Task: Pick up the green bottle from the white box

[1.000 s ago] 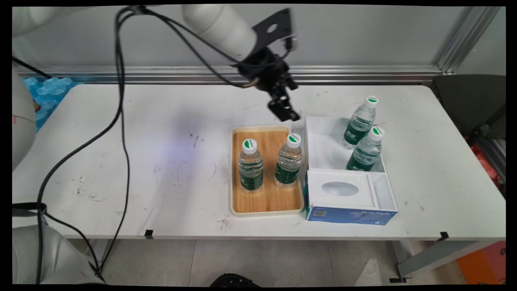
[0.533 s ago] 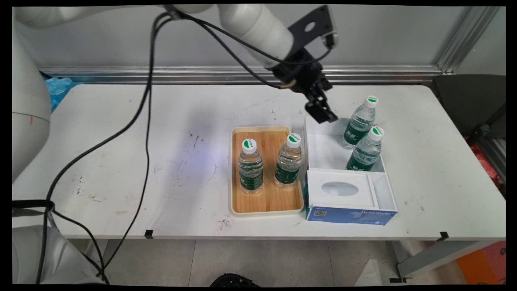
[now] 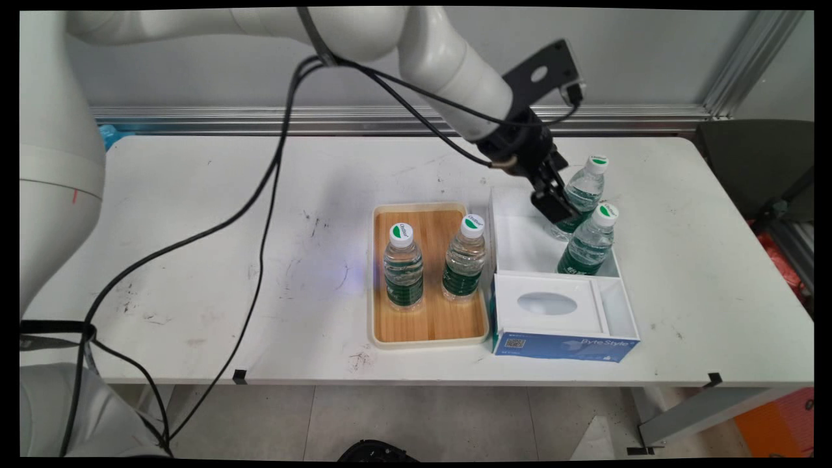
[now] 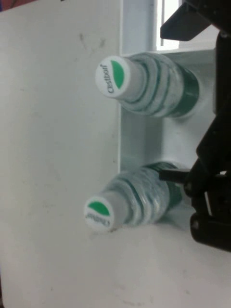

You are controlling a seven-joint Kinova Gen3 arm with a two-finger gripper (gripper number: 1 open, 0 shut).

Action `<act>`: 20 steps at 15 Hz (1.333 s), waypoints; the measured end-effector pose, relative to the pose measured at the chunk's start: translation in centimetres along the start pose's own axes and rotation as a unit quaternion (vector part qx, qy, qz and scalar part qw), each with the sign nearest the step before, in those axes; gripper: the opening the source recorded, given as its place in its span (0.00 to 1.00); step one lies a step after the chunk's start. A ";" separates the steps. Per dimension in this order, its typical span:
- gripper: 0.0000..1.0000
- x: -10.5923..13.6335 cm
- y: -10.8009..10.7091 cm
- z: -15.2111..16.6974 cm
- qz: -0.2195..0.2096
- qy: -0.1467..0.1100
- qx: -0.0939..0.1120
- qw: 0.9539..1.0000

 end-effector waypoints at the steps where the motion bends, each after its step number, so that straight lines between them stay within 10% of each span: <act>1: 1.00 0.0 0.2 0.7 -0.002 0.001 -0.003 1.000; 20: 1.00 -1.5 1.9 7.9 -0.037 0.006 -0.026 0.999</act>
